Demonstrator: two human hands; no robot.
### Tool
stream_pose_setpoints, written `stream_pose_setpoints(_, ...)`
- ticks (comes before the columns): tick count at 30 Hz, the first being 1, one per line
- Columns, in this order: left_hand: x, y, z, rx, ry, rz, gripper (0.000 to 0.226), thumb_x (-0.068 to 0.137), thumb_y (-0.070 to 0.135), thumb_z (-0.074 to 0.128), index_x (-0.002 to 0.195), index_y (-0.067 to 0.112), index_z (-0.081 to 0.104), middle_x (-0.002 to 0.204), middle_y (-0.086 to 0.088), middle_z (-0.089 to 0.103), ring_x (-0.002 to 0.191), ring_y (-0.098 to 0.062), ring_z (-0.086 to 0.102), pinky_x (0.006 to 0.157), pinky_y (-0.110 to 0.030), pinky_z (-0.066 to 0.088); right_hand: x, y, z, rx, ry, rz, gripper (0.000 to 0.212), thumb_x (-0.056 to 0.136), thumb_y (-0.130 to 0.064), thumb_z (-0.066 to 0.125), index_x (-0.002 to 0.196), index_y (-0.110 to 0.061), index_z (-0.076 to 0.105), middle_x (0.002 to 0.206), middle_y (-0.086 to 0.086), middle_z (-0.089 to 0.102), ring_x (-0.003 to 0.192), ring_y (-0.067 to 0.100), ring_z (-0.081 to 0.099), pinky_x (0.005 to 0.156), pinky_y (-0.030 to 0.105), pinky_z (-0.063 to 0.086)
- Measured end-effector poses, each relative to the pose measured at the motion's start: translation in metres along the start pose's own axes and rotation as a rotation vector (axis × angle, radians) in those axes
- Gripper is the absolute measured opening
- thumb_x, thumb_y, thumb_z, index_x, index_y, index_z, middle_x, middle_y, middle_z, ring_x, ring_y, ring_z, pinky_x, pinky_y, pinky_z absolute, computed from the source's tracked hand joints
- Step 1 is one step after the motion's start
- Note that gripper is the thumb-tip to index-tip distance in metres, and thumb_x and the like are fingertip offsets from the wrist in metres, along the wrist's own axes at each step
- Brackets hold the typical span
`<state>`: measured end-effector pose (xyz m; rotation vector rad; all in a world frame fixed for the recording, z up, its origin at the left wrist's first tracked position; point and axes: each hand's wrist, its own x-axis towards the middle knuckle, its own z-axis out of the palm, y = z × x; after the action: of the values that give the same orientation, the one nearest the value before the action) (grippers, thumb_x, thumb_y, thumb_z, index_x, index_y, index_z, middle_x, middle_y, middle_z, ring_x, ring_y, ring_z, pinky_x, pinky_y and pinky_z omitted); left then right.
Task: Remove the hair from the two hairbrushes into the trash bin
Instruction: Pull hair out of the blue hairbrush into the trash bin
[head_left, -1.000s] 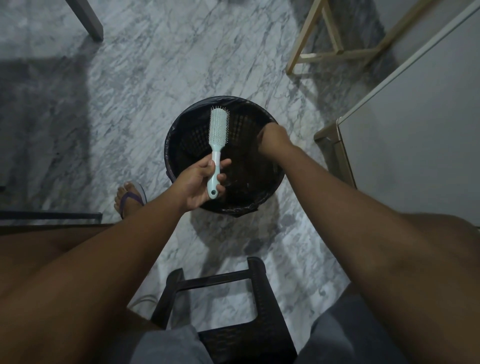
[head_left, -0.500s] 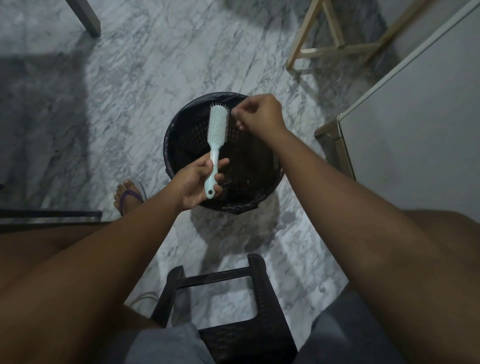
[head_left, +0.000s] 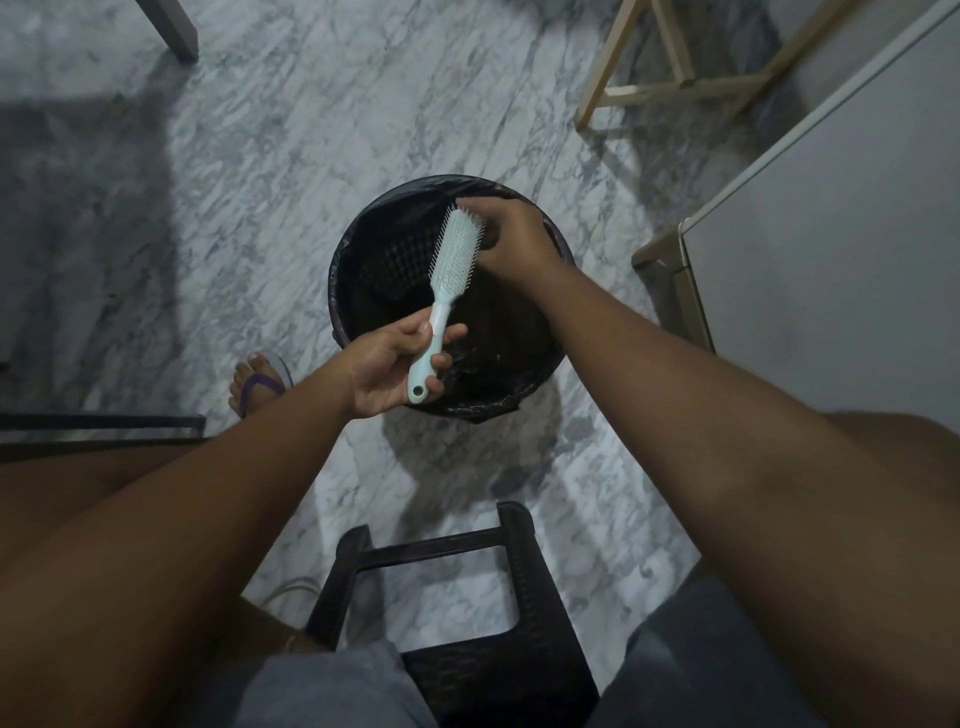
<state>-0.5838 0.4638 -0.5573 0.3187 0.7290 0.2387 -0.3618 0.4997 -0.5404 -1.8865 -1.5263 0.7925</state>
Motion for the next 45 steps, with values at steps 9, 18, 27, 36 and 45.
stream_pose_setpoints(9, 0.004, 0.004, -0.002, -0.05, -0.052, 0.064, 0.045, 0.1, 0.014, 0.046, 0.144, 0.022, 0.045, 0.115, -0.001, 0.064, 0.072, -0.012, 0.054, 0.058, -0.028, 0.05, 0.002, 0.012, 0.0, 0.073, 0.074, 0.276, 0.016, 0.091, -0.02, 0.069, 0.097, -0.01, 0.079, 0.077, 0.007, 0.076, 0.062, 0.01, 0.07, 0.066, 0.017, 0.056)
stream_pose_setpoints(18, 0.014, 0.001, 0.011, -0.042, 0.171, 0.096, 0.044, 0.106, 0.014, 0.039, 0.15, 0.019, 0.042, 0.12, -0.006, 0.065, 0.069, -0.013, 0.053, 0.053, -0.025, 0.047, -0.012, -0.001, 0.026, 0.071, 0.033, 0.304, 0.033, 0.098, -0.031, 0.055, 0.118, -0.009, 0.07, 0.106, 0.008, 0.073, 0.097, 0.017, 0.067, 0.089, 0.025, 0.048)
stream_pose_setpoints(27, 0.014, -0.007, 0.03, 0.05, 0.287, 0.109, 0.038, 0.107, 0.014, 0.037, 0.143, 0.019, 0.045, 0.119, -0.009, 0.064, 0.067, -0.012, 0.052, 0.053, -0.024, 0.048, -0.003, -0.012, 0.034, -0.003, 0.063, 0.301, 0.039, 0.083, -0.033, 0.078, 0.082, 0.006, 0.073, 0.086, 0.018, 0.075, 0.084, 0.025, 0.072, 0.078, 0.035, 0.058)
stream_pose_setpoints(36, 0.014, -0.013, 0.025, 0.04, 0.354, 0.096, 0.036, 0.106, 0.013, 0.038, 0.141, 0.013, 0.045, 0.114, -0.011, 0.065, 0.063, -0.012, 0.053, 0.053, -0.028, 0.05, -0.004, -0.008, 0.024, -0.186, -0.028, 0.28, 0.015, 0.092, -0.01, 0.058, 0.098, 0.0, 0.066, 0.103, 0.016, 0.068, 0.093, 0.027, 0.065, 0.081, 0.033, 0.052)
stream_pose_setpoints(45, 0.016, -0.007, 0.029, 0.05, 0.338, 0.071, 0.037, 0.105, 0.011, 0.037, 0.141, 0.013, 0.043, 0.114, -0.01, 0.061, 0.064, -0.013, 0.052, 0.053, -0.028, 0.048, -0.029, -0.008, 0.028, 0.063, -0.003, 0.171, 0.027, 0.083, -0.031, 0.077, 0.101, -0.011, 0.073, 0.083, 0.002, 0.072, 0.075, 0.01, 0.066, 0.072, 0.021, 0.054)
